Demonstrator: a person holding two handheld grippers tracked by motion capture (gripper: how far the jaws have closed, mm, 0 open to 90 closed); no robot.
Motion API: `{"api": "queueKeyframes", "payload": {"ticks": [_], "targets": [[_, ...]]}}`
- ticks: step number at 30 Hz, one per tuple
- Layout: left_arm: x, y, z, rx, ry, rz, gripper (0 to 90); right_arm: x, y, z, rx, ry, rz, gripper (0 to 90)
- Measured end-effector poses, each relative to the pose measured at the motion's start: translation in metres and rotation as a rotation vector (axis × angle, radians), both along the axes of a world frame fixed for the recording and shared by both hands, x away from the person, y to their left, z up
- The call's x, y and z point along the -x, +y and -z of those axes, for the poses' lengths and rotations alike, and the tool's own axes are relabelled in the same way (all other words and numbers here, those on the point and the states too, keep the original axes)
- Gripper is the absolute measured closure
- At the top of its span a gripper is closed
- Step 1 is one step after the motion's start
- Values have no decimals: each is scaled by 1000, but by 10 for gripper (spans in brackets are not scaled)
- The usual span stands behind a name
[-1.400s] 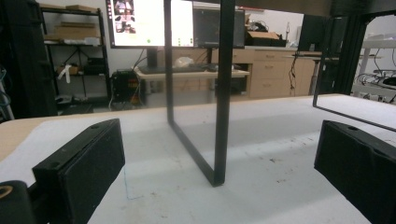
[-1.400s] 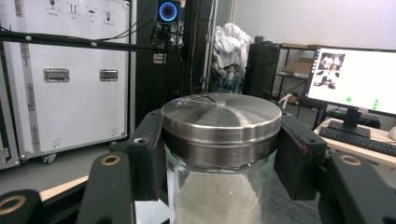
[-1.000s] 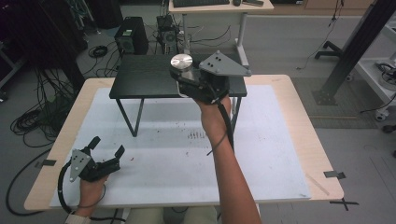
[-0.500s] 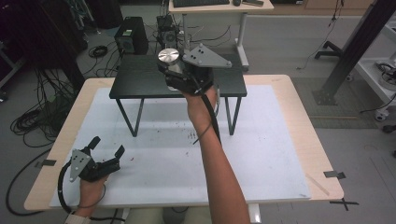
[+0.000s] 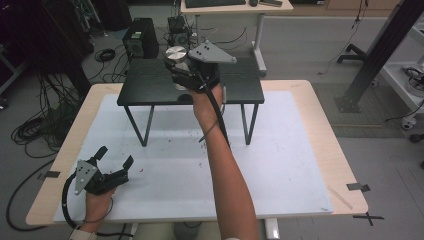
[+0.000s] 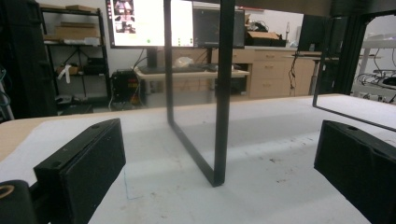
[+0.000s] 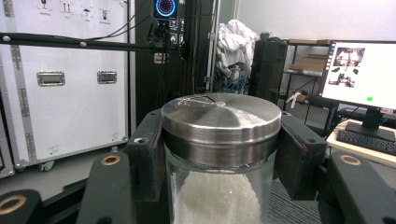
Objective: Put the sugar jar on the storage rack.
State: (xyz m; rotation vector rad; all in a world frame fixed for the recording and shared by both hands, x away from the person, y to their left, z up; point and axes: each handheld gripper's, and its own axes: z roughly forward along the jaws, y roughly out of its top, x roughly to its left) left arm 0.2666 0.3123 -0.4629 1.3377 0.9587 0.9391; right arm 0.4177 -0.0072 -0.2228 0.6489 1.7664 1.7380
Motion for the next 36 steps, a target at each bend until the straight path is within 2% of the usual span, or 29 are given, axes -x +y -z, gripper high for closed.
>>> {"api": "queueKeyframes", "payload": {"ticks": [18,36], "targets": [[0,0,0,6,-1,0,23,-29,22,10,-7,22,5,427],[0,0,0,6,-1,0,23,-44,28,20,4,53,28,427]]}}
